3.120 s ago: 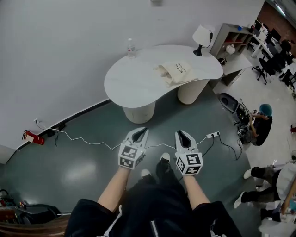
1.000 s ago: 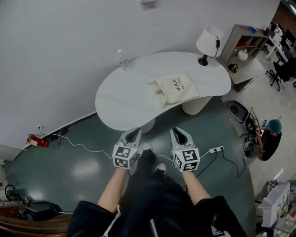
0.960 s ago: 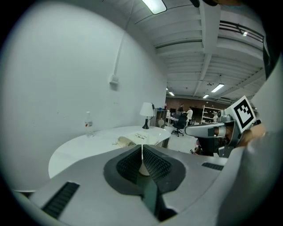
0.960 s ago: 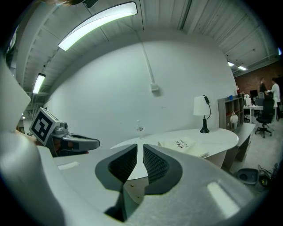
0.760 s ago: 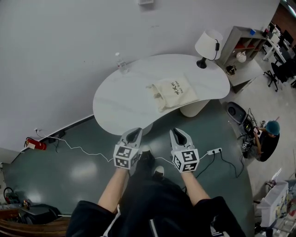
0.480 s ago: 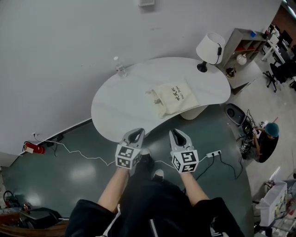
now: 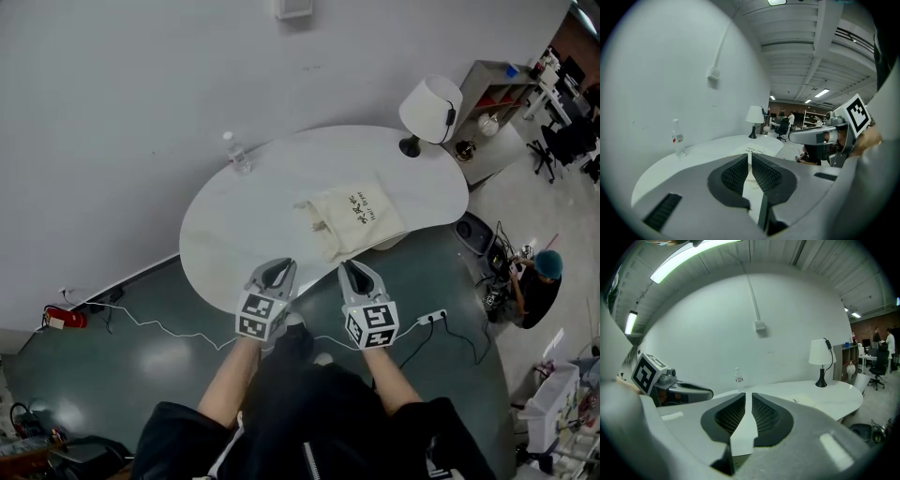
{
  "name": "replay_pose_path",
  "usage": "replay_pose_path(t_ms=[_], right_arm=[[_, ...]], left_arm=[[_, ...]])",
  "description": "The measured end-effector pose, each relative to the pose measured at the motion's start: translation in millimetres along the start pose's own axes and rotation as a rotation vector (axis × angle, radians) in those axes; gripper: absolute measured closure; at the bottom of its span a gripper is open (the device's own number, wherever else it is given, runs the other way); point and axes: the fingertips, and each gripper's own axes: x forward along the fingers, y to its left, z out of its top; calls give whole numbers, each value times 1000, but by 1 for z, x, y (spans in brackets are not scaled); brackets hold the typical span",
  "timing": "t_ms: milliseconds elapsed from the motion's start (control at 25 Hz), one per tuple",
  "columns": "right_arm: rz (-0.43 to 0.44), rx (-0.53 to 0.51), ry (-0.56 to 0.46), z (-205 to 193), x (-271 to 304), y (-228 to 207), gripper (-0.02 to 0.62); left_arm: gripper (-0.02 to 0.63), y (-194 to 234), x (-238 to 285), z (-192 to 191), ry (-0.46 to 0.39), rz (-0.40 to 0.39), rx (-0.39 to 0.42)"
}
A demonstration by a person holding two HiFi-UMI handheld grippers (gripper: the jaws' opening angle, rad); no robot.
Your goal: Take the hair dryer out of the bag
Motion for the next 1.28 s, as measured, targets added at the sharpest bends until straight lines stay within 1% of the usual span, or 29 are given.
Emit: replay_pose_path(t_ms=[360, 520, 880, 1040, 1280], right_arm=[[-41, -13, 21, 9, 38, -7, 563], [-64, -18, 31, 11, 49, -9, 561], [-89, -50, 68, 10, 61, -18, 538], [-78, -74, 80, 10, 70, -24, 531], [-32, -151, 132, -2, 88, -26, 508]], left_arm=[[588, 26, 28, 8, 20, -68, 22], [588, 37, 40, 10, 25, -86, 35], [588, 38, 64, 10, 45, -145, 45], [588, 40, 75, 7, 57, -147, 39], [588, 48, 89, -1, 83, -113, 14]])
